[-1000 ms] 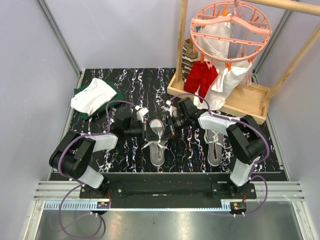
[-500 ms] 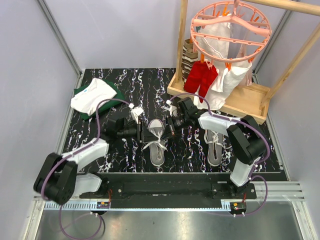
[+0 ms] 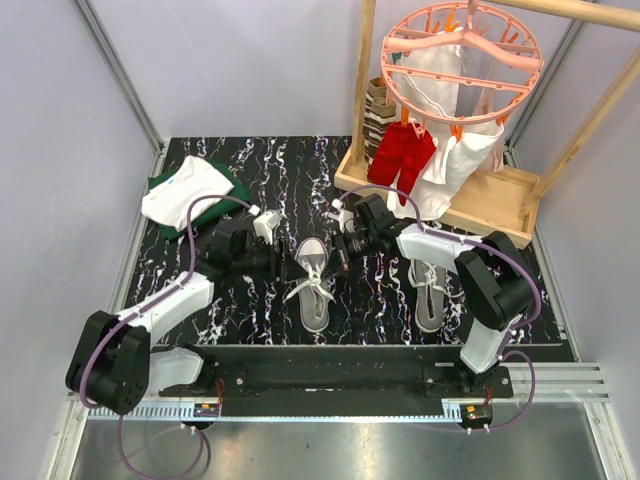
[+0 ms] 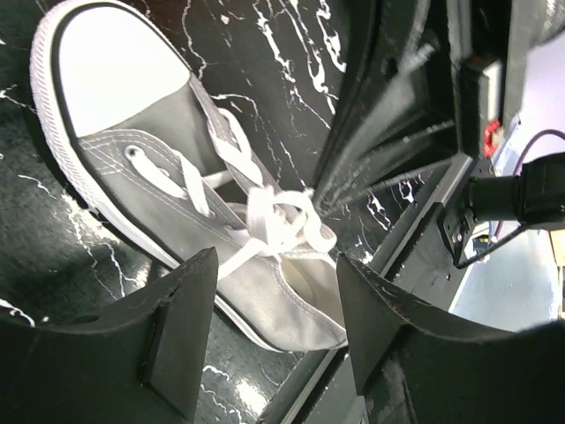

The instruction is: Tie the shoes

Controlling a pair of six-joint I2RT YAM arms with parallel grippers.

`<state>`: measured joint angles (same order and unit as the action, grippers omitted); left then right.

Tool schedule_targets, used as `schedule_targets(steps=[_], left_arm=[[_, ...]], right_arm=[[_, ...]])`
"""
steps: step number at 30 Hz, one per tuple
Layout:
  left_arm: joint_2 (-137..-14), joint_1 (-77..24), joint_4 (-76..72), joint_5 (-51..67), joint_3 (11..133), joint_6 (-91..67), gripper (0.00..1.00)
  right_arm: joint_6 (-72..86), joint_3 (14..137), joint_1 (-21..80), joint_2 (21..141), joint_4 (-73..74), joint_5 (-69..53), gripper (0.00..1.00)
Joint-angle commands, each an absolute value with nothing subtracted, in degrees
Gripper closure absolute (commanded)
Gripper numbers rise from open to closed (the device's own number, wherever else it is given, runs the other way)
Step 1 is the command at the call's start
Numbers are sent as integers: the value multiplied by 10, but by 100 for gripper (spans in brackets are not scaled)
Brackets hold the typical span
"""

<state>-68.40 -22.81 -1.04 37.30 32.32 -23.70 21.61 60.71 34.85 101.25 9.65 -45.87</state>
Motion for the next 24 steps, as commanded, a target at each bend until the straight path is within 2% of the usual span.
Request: schedule_targets(steps=[1, 11, 14, 18, 19, 20, 24], left_arm=[[-708, -229, -43, 371, 355, -235, 42], [-758, -250, -76, 374, 372, -250, 54], [-768, -254, -92, 378, 370, -260, 65], [-776, -254, -94, 376, 369, -265, 85], [-774, -254, -93, 371, 367, -264, 95], [-771, -253, -92, 368, 365, -263, 100], [-755, -248, -83, 358, 354, -256, 100]], right_arm=[[197, 613, 363, 983, 91, -440, 100], [190, 619, 374, 975, 105, -420, 100], [190, 621, 374, 973, 108, -418, 100], [187, 620, 374, 969, 113, -416, 100], [185, 619, 374, 967, 115, -415, 100], [185, 617, 374, 965, 117, -413, 100], [177, 609, 374, 953, 128, -404, 100]])
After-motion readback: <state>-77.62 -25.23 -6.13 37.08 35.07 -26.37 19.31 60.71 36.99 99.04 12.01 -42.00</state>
